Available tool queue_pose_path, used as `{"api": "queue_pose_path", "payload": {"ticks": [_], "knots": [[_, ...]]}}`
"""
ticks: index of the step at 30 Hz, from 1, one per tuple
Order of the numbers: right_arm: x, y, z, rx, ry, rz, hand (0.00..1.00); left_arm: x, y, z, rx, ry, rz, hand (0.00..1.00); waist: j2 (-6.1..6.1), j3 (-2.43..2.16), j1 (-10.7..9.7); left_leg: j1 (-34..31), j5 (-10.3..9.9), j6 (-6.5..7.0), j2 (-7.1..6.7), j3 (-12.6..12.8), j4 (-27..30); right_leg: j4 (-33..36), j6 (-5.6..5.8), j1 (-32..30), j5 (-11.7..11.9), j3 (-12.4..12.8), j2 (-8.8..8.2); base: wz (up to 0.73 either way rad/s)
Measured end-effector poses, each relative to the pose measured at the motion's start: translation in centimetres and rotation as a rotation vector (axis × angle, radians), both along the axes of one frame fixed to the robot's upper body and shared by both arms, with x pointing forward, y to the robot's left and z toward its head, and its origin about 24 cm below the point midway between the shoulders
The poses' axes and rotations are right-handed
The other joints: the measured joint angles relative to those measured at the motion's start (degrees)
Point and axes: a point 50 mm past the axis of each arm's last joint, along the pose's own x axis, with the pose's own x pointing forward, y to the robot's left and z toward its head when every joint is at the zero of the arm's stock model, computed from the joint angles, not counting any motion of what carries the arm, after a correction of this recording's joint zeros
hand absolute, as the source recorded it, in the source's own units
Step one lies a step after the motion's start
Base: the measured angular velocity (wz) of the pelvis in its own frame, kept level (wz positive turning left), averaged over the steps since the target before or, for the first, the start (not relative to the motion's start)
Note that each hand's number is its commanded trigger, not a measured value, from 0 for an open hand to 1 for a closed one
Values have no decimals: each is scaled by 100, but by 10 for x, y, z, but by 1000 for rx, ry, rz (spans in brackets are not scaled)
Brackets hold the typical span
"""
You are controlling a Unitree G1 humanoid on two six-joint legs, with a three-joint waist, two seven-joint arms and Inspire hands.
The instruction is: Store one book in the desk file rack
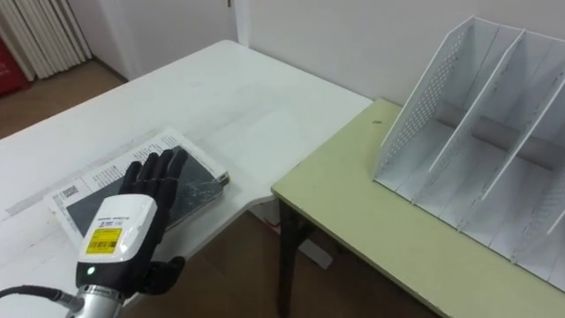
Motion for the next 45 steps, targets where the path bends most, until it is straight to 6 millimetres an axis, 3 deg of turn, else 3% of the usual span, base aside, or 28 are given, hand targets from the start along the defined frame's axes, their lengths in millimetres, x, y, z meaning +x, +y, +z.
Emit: {"api": "queue_pose_path", "payload": {"ticks": [9,14,18,19,20,21,29,33,45], "knots": [[0,0,0,0,4,-8,0,-3,8,-18,25,88,53,0,-1,-10,1,2,0,0,3,12,37,80,-2,-6,3,-8,-3,0],[-2,-1,0,-3,13,-13,0,-7,14,-26,31,127,86,0,30,-54,-19,18,0,1,2,4,37,93,-2,30,4,3,7,0],[-4,-2,0,-7,15,-14,0,-15,18,-37,34,183,126,0,47,-58,-22,29,0,0,1,10,34,93,-3,38,4,5,4,0],[-4,-2,0,-8,19,-15,0,-18,19,-39,38,192,137,44,48,-53,-25,41,0,0,2,9,28,92,-3,42,4,6,4,0],[-3,-3,0,-11,20,-15,0,-19,19,-39,41,193,141,79,53,-40,-23,47,0,0,2,8,23,92,-3,47,4,6,4,0],[-3,-4,1,-13,18,-14,0,-19,20,-39,42,194,144,100,63,-34,-21,49,0,0,2,7,21,92,-3,47,4,6,4,0],[-4,-8,3,-10,0,-23,0,-22,17,-34,9,151,152,100,96,-24,12,161,17,-4,-8,59,-26,49,-2,96,0,8,-18,0],[-4,-7,3,-7,1,-21,0,-19,15,-33,-2,128,160,100,52,-25,22,212,46,-19,-15,81,-53,46,-22,116,-18,69,-11,-2],[-6,-8,4,-5,-10,-37,0,-10,30,-25,12,55,230,100,34,-31,13,271,59,-29,-5,168,-72,55,-32,114,-21,159,3,-3]]}}
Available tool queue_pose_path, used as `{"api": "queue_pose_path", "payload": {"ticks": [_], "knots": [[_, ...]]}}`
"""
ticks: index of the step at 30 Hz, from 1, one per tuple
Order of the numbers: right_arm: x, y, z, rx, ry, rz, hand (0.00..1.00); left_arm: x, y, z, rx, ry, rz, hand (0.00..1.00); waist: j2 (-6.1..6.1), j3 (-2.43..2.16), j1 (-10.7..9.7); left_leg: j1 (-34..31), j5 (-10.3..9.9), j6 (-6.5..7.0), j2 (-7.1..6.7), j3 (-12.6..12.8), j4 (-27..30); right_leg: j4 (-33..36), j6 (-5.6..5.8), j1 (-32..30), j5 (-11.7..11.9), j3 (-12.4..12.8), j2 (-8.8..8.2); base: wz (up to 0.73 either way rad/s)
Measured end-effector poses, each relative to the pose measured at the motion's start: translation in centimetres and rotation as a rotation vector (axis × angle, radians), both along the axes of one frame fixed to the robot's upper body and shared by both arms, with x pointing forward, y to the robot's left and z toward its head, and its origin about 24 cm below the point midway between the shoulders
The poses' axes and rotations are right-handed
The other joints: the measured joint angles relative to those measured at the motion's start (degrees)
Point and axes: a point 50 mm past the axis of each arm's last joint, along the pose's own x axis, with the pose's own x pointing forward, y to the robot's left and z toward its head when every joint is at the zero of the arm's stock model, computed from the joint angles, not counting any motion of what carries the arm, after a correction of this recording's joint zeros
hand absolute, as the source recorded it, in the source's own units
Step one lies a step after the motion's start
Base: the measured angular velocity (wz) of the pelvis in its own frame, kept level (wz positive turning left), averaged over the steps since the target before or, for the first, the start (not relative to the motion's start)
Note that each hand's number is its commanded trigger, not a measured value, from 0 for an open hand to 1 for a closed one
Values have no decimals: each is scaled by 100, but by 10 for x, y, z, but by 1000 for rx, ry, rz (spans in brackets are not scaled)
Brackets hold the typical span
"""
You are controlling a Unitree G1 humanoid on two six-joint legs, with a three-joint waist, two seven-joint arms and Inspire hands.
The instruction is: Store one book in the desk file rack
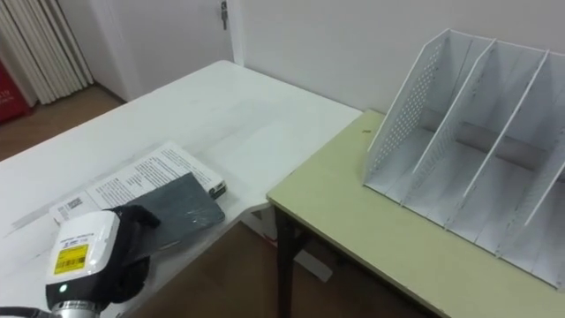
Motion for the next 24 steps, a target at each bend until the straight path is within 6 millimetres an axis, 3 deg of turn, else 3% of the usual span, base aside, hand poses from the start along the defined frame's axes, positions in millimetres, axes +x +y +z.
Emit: {"api": "queue_pose_path", "payload": {"ticks": [18,24], "knots": [[2,1,0,-12,1,-16,0,9,-2,13,-9,-42,-7,100,-41,-13,-88,-94,0,1,1,8,30,-6,2,-59,1,-36,-9,1],[4,2,0,-17,-14,5,0,13,-1,25,-254,-64,-2,100,-50,-4,-53,-83,0,1,18,-57,26,4,3,-27,4,-65,-19,3]]}}
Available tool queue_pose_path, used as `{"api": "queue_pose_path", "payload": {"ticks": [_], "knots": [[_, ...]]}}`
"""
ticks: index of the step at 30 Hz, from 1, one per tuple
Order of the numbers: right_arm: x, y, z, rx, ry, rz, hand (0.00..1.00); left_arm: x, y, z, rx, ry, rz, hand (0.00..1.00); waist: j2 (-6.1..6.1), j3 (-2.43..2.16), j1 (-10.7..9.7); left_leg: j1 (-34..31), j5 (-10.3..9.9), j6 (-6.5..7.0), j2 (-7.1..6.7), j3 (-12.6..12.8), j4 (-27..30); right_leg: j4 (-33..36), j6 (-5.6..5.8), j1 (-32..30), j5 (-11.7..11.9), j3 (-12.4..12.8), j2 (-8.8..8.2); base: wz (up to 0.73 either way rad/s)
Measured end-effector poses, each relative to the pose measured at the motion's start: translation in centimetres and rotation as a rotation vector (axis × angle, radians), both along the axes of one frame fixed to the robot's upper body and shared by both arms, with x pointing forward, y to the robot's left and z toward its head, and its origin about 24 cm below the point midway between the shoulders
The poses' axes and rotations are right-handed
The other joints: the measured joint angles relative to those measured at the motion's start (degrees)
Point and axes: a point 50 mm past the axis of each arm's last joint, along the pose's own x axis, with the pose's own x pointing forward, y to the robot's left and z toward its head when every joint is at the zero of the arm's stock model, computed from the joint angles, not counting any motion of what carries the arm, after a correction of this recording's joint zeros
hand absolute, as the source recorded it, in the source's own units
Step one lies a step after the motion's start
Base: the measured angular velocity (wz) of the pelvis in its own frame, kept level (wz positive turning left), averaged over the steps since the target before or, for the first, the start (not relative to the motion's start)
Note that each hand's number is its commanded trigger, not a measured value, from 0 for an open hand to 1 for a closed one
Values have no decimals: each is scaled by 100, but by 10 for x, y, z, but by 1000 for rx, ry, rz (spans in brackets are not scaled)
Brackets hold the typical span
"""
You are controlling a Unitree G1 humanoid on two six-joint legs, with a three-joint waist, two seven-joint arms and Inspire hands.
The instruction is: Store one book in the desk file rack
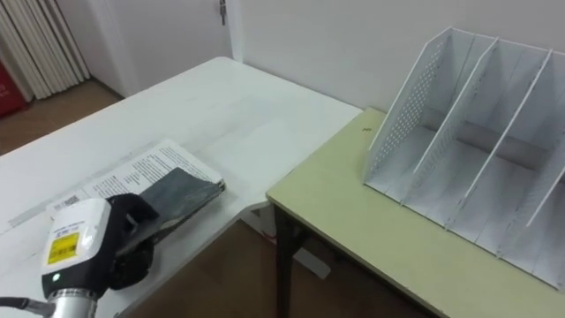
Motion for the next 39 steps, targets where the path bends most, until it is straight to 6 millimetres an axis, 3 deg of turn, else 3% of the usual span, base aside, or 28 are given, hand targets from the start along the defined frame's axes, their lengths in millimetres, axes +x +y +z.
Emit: {"api": "queue_pose_path", "payload": {"ticks": [6,8,15,22,24,28,33,39], "knots": [[8,6,0,18,-23,47,0,4,-12,21,-303,-48,-89,100,-37,47,44,-15,1,2,5,56,2,11,3,-18,0,3,-7,0],[15,9,1,25,-47,65,0,6,-18,25,-414,-74,-126,100,-42,96,43,-10,1,2,11,82,-1,19,3,-28,1,26,-3,-5],[41,19,8,78,-135,163,0,5,-32,19,-771,5,-213,100,-20,112,64,-42,1,1,38,150,-1,29,-3,-121,0,114,15,-8],[96,44,47,185,-455,287,0,4,-36,14,-1023,110,-320,100,53,126,8,-68,-2,0,57,186,9,151,-13,-199,12,202,18,-9],[101,50,61,223,-533,322,0,4,-35,15,-1133,135,-369,100,100,133,67,-60,-2,-1,75,230,8,199,-13,-240,12,230,24,-8],[107,53,71,268,-581,363,0,4,-28,18,-1189,144,-415,100,152,154,55,-48,-2,-1,79,226,8,231,-18,-249,15,233,23,-1],[117,59,96,387,-696,359,0,3,-26,21,-1250,176,-509,100,189,148,80,-84,-8,5,84,272,48,221,-17,-280,15,243,22,-2],[127,71,122,645,-821,346,0,-1,-28,22,-1359,258,-667,100,251,118,75,-1,-8,5,91,311,56,324,-18,-265,14,353,27,-9]]}}
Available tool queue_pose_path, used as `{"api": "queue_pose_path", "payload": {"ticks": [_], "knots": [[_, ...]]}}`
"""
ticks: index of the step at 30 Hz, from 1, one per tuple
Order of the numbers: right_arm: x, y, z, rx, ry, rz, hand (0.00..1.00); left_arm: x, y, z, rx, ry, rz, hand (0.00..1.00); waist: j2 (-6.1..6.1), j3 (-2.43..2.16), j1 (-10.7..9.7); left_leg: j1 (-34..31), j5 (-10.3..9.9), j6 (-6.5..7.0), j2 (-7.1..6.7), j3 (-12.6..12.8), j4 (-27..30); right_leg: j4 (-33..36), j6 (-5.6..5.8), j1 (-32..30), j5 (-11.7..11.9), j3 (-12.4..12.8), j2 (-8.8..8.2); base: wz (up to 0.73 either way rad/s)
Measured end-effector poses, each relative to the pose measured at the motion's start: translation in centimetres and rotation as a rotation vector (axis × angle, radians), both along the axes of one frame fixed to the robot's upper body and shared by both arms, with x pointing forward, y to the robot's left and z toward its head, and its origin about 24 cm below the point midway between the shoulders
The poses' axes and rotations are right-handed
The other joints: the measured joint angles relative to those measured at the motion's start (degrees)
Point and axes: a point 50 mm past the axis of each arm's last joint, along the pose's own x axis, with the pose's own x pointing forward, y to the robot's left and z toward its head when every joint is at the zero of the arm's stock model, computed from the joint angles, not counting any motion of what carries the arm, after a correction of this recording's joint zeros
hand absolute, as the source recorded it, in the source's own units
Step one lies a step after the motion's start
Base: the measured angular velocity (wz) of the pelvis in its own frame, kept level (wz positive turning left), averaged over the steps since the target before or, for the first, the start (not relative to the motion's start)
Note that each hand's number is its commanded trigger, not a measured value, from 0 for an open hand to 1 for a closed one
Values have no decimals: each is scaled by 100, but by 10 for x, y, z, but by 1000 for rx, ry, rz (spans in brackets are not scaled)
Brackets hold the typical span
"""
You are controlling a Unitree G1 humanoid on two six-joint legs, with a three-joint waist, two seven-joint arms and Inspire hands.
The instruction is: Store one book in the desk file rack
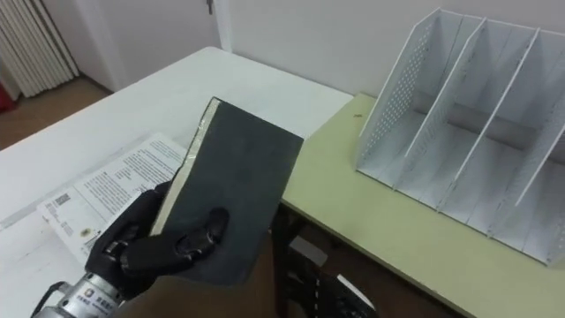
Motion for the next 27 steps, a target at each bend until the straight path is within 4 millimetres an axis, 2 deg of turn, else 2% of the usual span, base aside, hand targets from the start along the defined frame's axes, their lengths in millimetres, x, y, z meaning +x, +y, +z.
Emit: {"api": "queue_pose_path", "payload": {"ticks": [5,13,19,27], "knots": [[5,5,22,201,-68,49,0,-3,3,-3,-51,35,-82,100,29,-15,-7,14,0,0,2,37,-1,16,1,-6,-4,19,-1,-2],[4,5,33,313,-89,134,0,-7,5,-5,-30,50,-201,100,64,-17,179,-65,-3,4,7,66,30,203,-2,-190,-26,120,2,-6],[1,11,60,425,-153,253,0,-9,10,-3,-70,44,-295,100,69,-12,293,-99,-3,5,6,67,36,276,-8,-276,-54,124,-8,0],[0,12,63,465,-136,288,0,-11,16,-6,-84,77,-345,100,67,-21,310,-119,-4,5,5,78,31,292,-10,-297,-58,141,-2,0]]}}
